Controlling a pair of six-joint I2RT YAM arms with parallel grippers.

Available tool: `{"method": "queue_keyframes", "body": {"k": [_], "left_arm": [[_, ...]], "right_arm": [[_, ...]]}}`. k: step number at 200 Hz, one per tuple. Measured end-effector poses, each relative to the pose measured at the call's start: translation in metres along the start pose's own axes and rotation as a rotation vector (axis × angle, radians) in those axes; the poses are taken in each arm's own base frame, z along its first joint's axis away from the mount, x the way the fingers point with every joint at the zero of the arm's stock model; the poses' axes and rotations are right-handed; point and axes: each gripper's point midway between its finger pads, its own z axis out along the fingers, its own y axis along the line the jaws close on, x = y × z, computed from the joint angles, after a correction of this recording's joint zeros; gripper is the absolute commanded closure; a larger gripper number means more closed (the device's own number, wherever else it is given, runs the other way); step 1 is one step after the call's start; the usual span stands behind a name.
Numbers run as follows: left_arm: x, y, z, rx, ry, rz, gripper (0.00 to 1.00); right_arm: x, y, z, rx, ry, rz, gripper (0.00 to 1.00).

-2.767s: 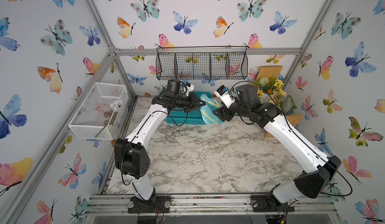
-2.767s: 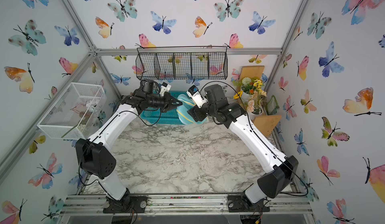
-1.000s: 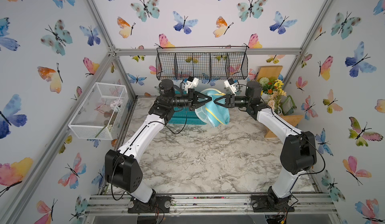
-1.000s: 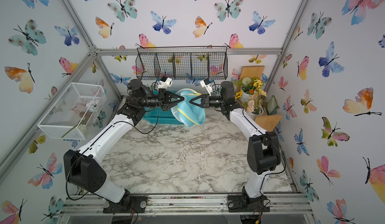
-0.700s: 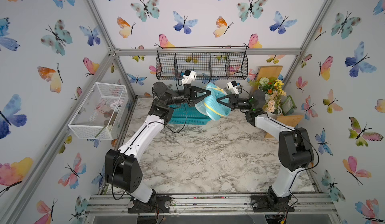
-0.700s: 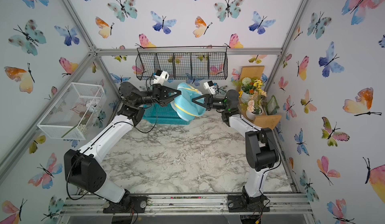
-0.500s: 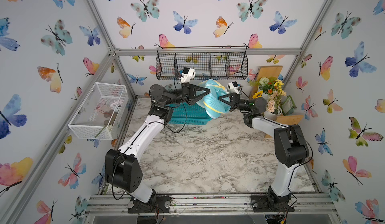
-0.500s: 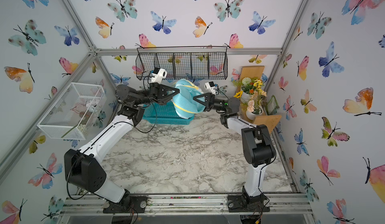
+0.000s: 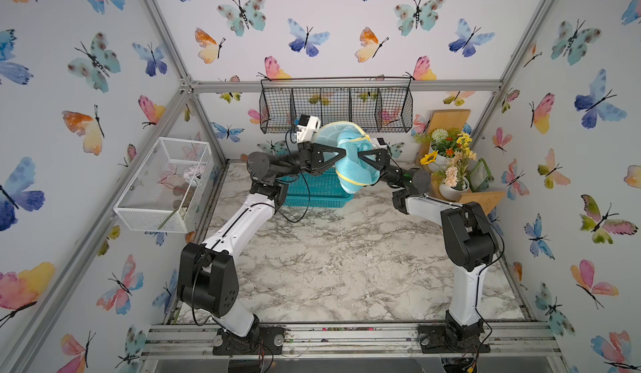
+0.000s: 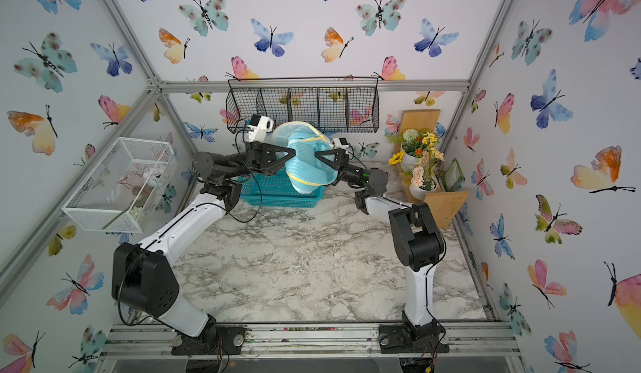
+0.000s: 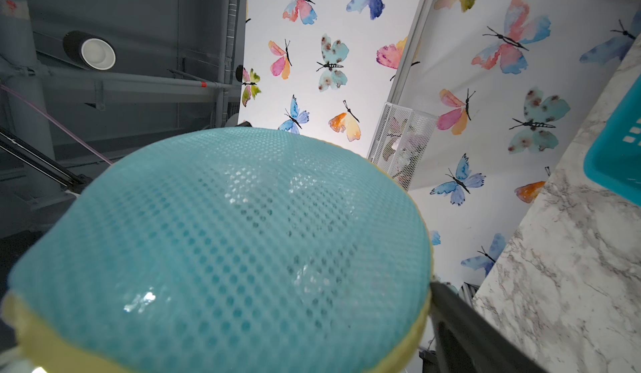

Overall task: Turn the laundry bag inside out
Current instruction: Turn over the laundry bag.

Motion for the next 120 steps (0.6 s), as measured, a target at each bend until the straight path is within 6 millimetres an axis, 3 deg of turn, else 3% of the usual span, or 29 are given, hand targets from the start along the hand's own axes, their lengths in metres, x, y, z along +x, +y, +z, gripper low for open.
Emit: {"method": "queue_keyframes", "body": {"k": [36, 67, 93, 104, 118, 120], "left_arm": [[-0.009, 0.047, -0.032, -0.108, -0.068, -0.063, 1.0], [-0.015, 0.064, -0.041, -0.166, -0.082, -0.049, 1.0], [-0.016, 0.072, -0.042, -0.2, -0.076, -0.027, 1.0], [-0.017, 0.078, -0.044, -0.223, -0.073, -0.027, 1.0], [-0.015, 0.091, -0.046, -0.272, -0.064, -0.033, 1.0], [-0.014, 0.093, -0.046, -0.281, -0.062, -0.039, 0.96]], "right_arm": [[0.005, 0.014, 0.004, -0.016, 0.008, -0.017, 0.3], [0.011, 0.025, 0.008, -0.03, 0.02, -0.03, 0.68], [0.017, 0.031, 0.005, -0.028, 0.016, -0.027, 0.9], [0.016, 0.034, 0.004, -0.034, 0.01, -0.03, 0.96], [0.015, 0.037, 0.004, -0.039, 0.004, -0.035, 0.97], [0.015, 0.037, 0.004, -0.039, 0.004, -0.036, 0.97]]}}
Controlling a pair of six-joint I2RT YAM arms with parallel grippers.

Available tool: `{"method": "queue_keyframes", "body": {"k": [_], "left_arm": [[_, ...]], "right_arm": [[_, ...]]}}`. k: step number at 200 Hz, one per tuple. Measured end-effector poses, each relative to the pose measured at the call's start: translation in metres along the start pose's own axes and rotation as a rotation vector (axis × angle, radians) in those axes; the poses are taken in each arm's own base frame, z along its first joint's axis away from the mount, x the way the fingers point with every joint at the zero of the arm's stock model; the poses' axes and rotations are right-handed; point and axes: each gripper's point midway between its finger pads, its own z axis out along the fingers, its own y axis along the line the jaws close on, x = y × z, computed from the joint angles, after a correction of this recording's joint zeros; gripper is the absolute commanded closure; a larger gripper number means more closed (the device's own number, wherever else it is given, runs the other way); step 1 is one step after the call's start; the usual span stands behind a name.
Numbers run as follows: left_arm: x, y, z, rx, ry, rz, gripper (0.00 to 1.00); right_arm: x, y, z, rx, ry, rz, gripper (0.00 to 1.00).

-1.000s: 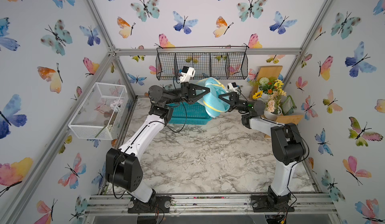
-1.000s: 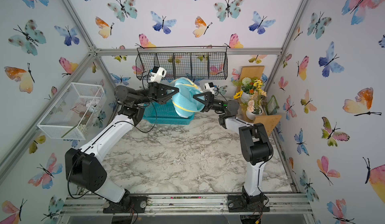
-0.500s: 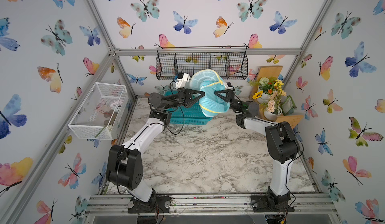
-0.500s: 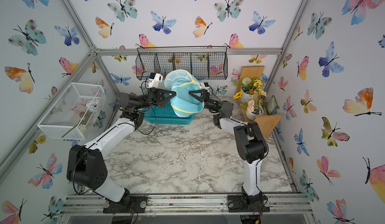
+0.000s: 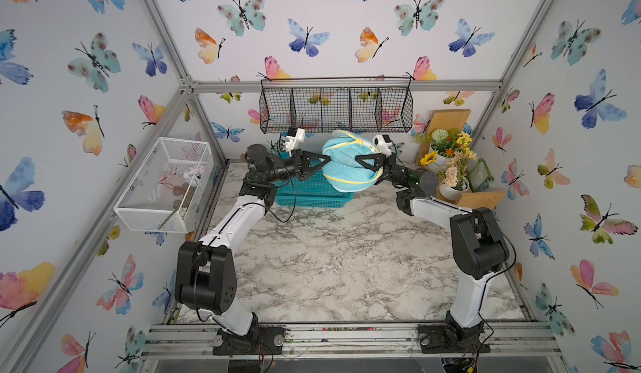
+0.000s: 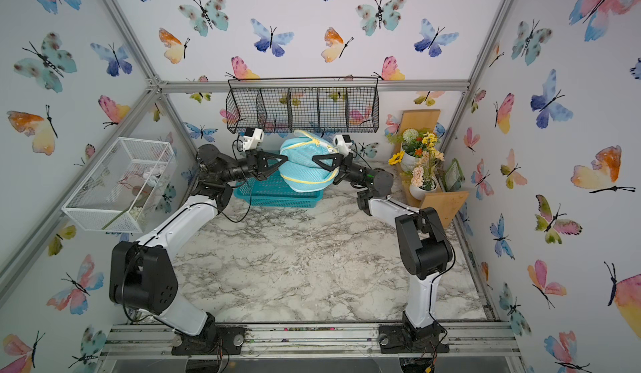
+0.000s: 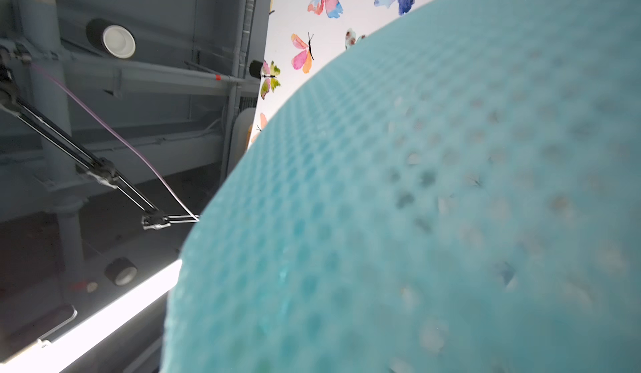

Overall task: Turn the laundry bag inside out
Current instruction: Turn over the laundry bag.

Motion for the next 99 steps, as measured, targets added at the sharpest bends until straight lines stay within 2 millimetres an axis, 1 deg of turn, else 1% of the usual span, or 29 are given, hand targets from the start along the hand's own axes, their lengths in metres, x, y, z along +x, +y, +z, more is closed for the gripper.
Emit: {"method": "queue_keyframes", "body": {"k": [7, 11, 13, 16, 18, 22, 26, 30, 31, 36, 42, 50, 56, 60, 71, 72, 73, 84, 99], "left_arm": [[0.002, 0.008, 0.001, -0.03, 0.008, 0.0, 0.78], [0.003, 0.011, 0.001, -0.042, 0.012, -0.003, 0.65], [0.004, 0.014, 0.001, -0.052, 0.016, -0.005, 0.62], [0.005, 0.014, 0.001, -0.056, 0.017, 0.001, 0.53], [0.005, 0.016, 0.002, -0.063, 0.018, 0.001, 0.5], [0.007, 0.019, 0.002, -0.072, 0.022, -0.001, 0.34], [0.008, 0.021, 0.003, -0.082, 0.023, -0.005, 0.23], [0.011, 0.025, 0.003, -0.093, 0.028, -0.01, 0.15], [0.012, 0.026, 0.004, -0.097, 0.03, -0.012, 0.15], [0.015, 0.031, 0.004, -0.109, 0.036, -0.022, 0.07], [0.017, 0.034, 0.004, -0.118, 0.038, -0.025, 0.0], [0.021, 0.039, 0.004, -0.141, 0.038, -0.044, 0.01], [0.023, 0.04, 0.002, -0.155, 0.038, -0.055, 0.01], [0.025, 0.037, 0.001, -0.162, 0.037, -0.06, 0.01], [0.025, 0.032, -0.002, -0.177, 0.024, -0.059, 0.01], [0.025, 0.031, -0.002, -0.181, 0.022, -0.061, 0.01], [0.025, 0.031, -0.002, -0.181, 0.022, -0.061, 0.01], [0.023, 0.022, -0.008, -0.208, -0.007, -0.063, 0.01], [0.02, 0.007, -0.018, -0.233, -0.046, -0.061, 0.01]], "right_arm": [[0.0, 0.001, 0.0, 0.0, 0.001, -0.001, 0.97], [0.0, 0.001, 0.001, 0.001, 0.001, 0.001, 0.97], [-0.001, 0.0, 0.001, 0.001, 0.001, 0.002, 0.97], [-0.001, 0.0, 0.001, 0.002, 0.002, 0.002, 0.97], [-0.001, 0.0, 0.001, 0.003, 0.003, 0.002, 0.97], [-0.001, 0.001, 0.002, 0.005, 0.007, 0.003, 0.97], [-0.001, 0.002, 0.003, 0.004, 0.01, 0.001, 0.97], [-0.001, 0.003, 0.004, 0.003, 0.014, -0.003, 0.97], [-0.001, 0.003, 0.004, 0.003, 0.014, -0.003, 0.97], [0.0, 0.004, 0.005, 0.004, 0.023, -0.006, 0.97], [0.002, 0.004, 0.006, 0.01, 0.039, -0.01, 0.97], [0.004, 0.003, 0.007, 0.021, 0.056, -0.013, 0.97], [0.005, -0.001, 0.007, 0.048, 0.069, -0.004, 0.97], [0.006, -0.009, 0.007, 0.085, 0.077, -0.002, 0.97], [0.005, -0.018, 0.009, 0.131, 0.079, -0.012, 0.97], [0.003, -0.024, 0.008, 0.151, 0.073, -0.007, 0.97], [0.004, -0.021, 0.009, 0.153, 0.075, -0.01, 0.97], [0.003, -0.029, 0.01, 0.224, 0.066, -0.034, 0.97], [0.006, -0.019, 0.013, 0.268, 0.078, -0.113, 0.97]]}}
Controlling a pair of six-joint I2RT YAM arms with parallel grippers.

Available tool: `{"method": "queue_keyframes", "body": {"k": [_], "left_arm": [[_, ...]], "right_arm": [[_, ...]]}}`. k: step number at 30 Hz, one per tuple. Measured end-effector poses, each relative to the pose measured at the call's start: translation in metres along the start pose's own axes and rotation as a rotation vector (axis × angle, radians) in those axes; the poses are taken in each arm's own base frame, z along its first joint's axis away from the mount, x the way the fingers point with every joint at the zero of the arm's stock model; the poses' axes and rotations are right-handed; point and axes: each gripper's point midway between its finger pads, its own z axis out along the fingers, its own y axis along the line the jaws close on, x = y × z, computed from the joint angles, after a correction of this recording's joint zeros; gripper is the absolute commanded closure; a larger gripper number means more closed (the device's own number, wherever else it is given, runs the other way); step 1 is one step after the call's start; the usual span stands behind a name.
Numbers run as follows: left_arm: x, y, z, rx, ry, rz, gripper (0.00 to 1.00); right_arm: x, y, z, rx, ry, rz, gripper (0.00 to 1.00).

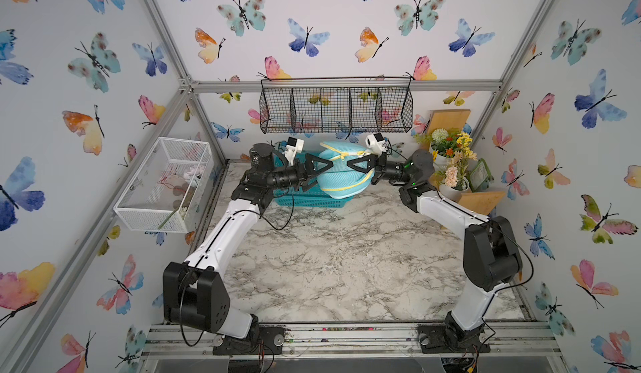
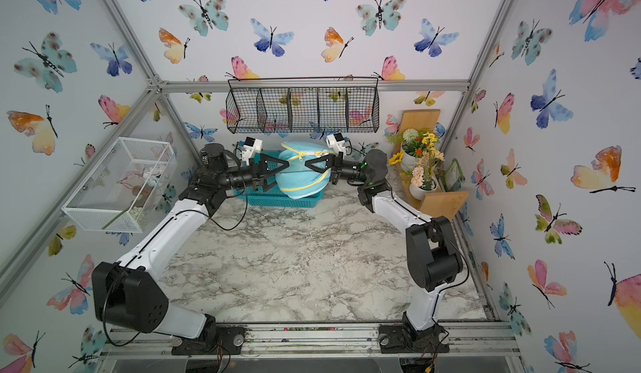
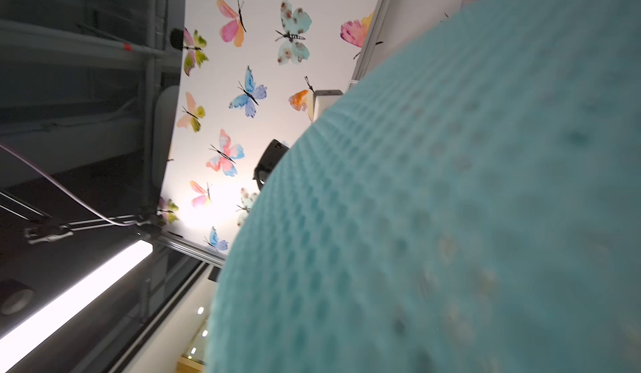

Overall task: Turn the laundry bag inside out
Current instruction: Turn over the laundry bag.

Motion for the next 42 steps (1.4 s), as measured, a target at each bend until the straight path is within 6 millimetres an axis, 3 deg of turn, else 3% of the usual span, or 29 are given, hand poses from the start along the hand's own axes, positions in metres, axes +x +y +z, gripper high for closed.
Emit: {"method": "queue_keyframes", "body": {"k": [5, 9, 13, 18, 24, 32, 35, 42], "left_arm": [[-0.001, -0.025, -0.02, 0.007, -0.06, -0.017, 0.01], [0.008, -0.016, -0.022, 0.005, -0.058, -0.076, 0.01], [0.008, 0.001, -0.016, -0.014, -0.049, -0.127, 0.01], [-0.003, -0.006, -0.012, -0.019, -0.046, -0.111, 0.01], [-0.008, -0.01, -0.004, -0.018, -0.029, -0.07, 0.0], [-0.008, 0.004, 0.016, -0.038, 0.026, -0.069, 0.06], [-0.012, 0.0, 0.019, -0.029, 0.038, -0.054, 0.17], [-0.005, -0.015, 0.021, 0.015, 0.085, -0.008, 0.61]], "right_arm": [[0.0, 0.023, 0.0, 0.024, -0.016, -0.155, 0.96], [-0.002, 0.018, 0.0, 0.027, -0.024, -0.161, 0.97], [-0.004, 0.002, 0.006, -0.011, 0.015, -0.075, 0.97], [-0.001, -0.015, 0.01, -0.045, 0.059, 0.053, 0.97], [0.007, 0.002, 0.014, -0.084, 0.092, 0.065, 0.96], [0.026, 0.007, 0.021, -0.091, 0.133, 0.089, 0.96], [0.029, 0.009, 0.019, -0.09, 0.12, 0.093, 0.96], [0.031, 0.026, 0.016, -0.104, 0.113, 0.066, 0.96]]}}
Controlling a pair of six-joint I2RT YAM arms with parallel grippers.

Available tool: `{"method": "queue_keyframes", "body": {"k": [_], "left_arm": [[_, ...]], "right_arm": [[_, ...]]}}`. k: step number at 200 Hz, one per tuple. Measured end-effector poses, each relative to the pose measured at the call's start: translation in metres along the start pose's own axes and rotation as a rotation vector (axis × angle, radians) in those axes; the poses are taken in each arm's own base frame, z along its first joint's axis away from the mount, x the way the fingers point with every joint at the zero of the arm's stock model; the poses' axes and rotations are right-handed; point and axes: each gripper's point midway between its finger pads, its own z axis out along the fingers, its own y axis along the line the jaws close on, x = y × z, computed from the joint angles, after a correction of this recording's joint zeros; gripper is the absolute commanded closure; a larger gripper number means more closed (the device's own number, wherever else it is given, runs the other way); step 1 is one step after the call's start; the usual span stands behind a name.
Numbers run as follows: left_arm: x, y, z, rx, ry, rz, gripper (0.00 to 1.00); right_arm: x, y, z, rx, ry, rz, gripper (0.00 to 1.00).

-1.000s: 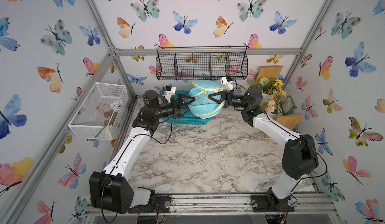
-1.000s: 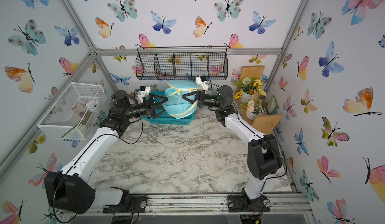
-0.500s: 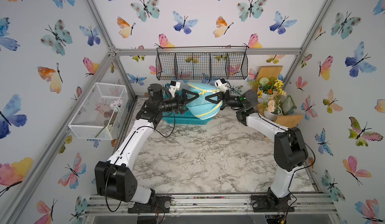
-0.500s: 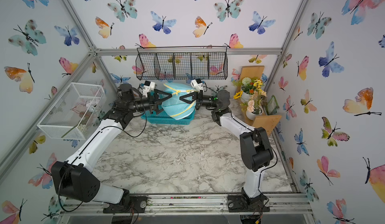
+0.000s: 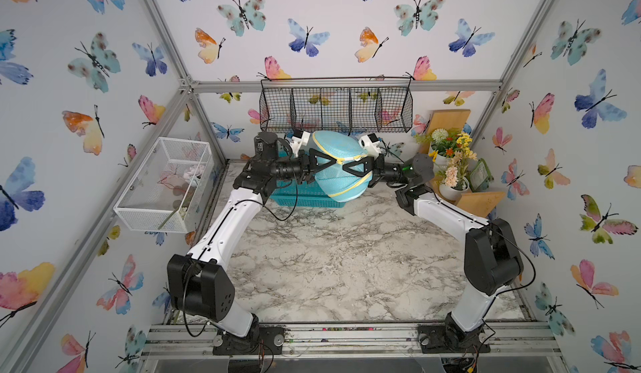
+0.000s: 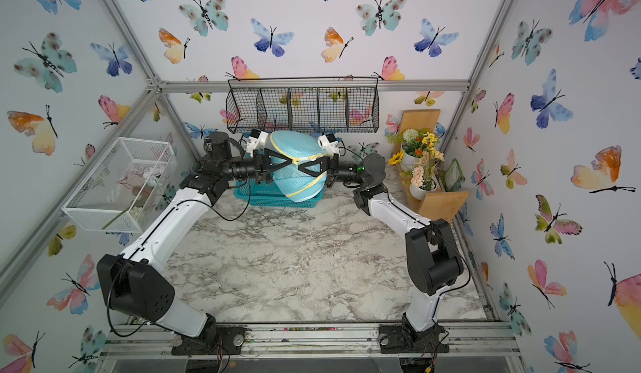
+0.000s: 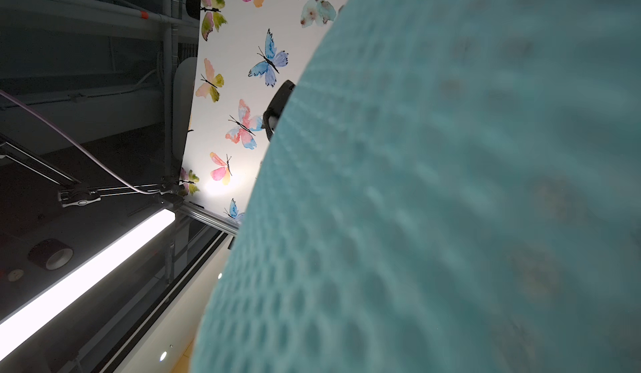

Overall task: Turn the laundry bag inside out
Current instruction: Turn over the laundry bag.

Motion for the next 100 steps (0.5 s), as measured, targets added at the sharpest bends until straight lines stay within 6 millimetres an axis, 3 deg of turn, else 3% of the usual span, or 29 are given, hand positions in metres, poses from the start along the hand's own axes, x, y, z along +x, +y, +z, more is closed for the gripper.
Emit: {"method": "queue_keyframes", "body": {"k": [21, 27, 34, 68, 100], "left_arm": [[0.001, -0.01, 0.001, 0.043, 0.016, 0.032, 0.92], [0.001, -0.013, 0.001, 0.054, 0.016, 0.03, 1.0], [0.0, -0.019, 0.001, 0.082, 0.02, 0.047, 1.0], [0.005, -0.033, 0.006, 0.17, 0.03, 0.049, 1.0], [0.003, -0.033, 0.011, 0.127, 0.009, 0.061, 1.0]], "right_arm": [[-0.001, -0.001, -0.001, 0.004, -0.004, 0.007, 0.97], [-0.002, -0.002, -0.002, 0.007, -0.005, 0.012, 0.9], [-0.002, -0.004, -0.003, 0.012, -0.008, 0.02, 0.74], [0.004, -0.021, -0.005, 0.055, 0.024, 0.065, 0.41], [-0.004, -0.031, -0.015, 0.156, 0.002, 0.088, 0.29]]}}
